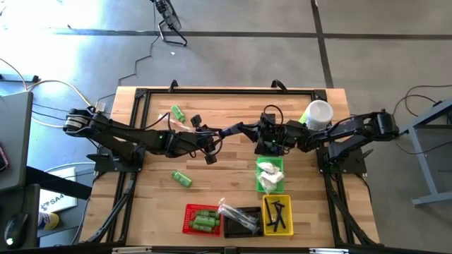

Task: Pick & Place Travel size toiletries
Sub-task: Put the blue shaving cream into the top black bin

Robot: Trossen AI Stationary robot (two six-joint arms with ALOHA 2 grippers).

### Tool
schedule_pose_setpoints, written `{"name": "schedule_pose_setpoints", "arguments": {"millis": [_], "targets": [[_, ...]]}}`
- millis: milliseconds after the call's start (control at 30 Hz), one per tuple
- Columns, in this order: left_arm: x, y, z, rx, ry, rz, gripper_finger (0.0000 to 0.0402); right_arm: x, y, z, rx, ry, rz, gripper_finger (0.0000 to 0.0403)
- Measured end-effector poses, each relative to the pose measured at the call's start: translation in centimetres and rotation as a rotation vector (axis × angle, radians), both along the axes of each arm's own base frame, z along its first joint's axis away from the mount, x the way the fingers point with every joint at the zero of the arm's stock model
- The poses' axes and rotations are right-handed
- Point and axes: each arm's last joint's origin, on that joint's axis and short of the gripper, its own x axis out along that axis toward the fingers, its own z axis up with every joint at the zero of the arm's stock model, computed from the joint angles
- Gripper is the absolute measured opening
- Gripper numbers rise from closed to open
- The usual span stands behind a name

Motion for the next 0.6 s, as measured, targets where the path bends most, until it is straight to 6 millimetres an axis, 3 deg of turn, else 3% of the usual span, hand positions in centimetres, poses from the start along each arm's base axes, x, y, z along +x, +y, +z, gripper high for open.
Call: {"name": "schedule_pose_setpoints", "arguments": {"millis": [367, 600], "targets": [[0.00, 0.00, 0.01, -0.001, -0.002, 0.001, 0.0141, 0.00, 0.00, 0.02, -0.001, -0.001, 0.000, 0.0004], [0.14, 0.00, 0.70, 0.006, -0.016, 0.003, 0.0201, -0.01, -0.03, 0.03, -0.019, 0.001, -0.010, 0.0004]]}}
